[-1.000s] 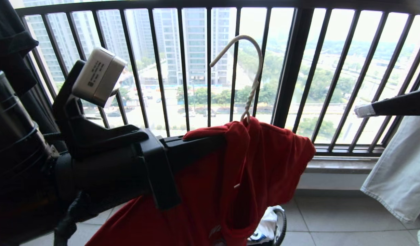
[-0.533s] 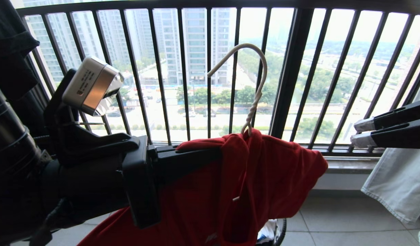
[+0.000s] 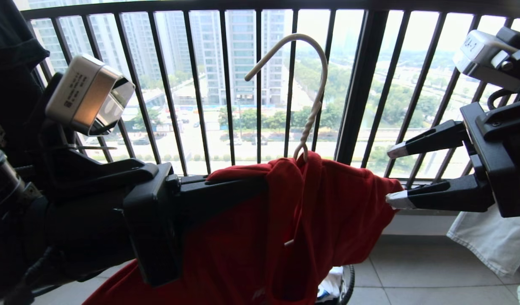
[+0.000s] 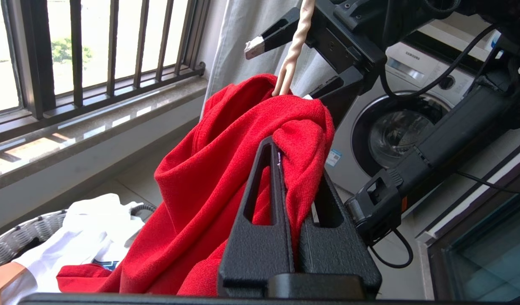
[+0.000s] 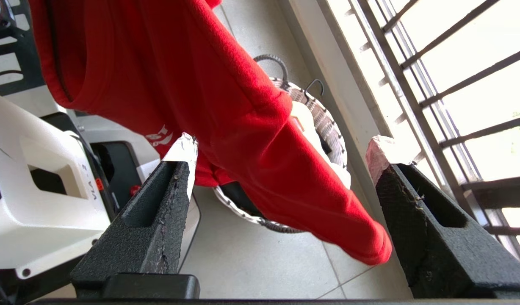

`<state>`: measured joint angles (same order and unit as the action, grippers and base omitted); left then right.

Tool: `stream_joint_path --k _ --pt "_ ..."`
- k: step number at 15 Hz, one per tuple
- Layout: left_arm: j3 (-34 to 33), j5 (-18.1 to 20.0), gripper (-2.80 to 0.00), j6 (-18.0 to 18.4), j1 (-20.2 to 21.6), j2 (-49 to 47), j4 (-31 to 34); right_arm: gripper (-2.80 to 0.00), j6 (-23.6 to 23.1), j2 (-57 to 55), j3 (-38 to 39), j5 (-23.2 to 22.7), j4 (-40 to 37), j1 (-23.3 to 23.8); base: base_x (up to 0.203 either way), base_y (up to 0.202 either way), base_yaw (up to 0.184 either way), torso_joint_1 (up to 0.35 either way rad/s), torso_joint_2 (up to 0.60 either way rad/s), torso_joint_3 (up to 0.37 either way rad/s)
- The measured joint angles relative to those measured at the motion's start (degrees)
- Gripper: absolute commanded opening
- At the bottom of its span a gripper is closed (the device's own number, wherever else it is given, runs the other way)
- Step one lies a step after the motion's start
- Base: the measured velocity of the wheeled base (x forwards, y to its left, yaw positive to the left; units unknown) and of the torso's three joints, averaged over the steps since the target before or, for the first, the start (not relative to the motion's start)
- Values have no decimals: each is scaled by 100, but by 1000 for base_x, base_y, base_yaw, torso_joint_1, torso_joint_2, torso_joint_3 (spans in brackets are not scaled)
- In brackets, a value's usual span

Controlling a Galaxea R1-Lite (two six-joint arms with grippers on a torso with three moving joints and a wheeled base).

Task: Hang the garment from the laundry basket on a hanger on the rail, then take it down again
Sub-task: Hang the clothes on the clothes rack

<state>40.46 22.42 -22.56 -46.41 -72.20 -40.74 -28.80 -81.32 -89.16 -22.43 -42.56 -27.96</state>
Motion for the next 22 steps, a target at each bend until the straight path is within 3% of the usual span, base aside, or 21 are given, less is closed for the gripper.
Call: stream_joint_path --k 4,11,12,15,22 --pt "13 54 -280 -1 0 109 1 0 -319 -272 -55 -2 260 -497 0 0 0 0 0 0" --pt "39 56 -280 -5 0 234 -13 0 -341 -716 -225 -2 510 -1080 0 0 0 0 0 0" --pt "69 51 -280 -17 2 237 -18 -280 -314 -765 -240 -6 511 -1172 0 0 0 0 0 0" --pt "117 39 -280 -39 13 247 -32 -280 -17 -856 -301 -15 544 -1340 0 0 0 0 0 0" --pt "293 -5 -280 -29 197 255 4 -280 53 -862 -461 -13 505 -1504 0 0 0 0 0 0"
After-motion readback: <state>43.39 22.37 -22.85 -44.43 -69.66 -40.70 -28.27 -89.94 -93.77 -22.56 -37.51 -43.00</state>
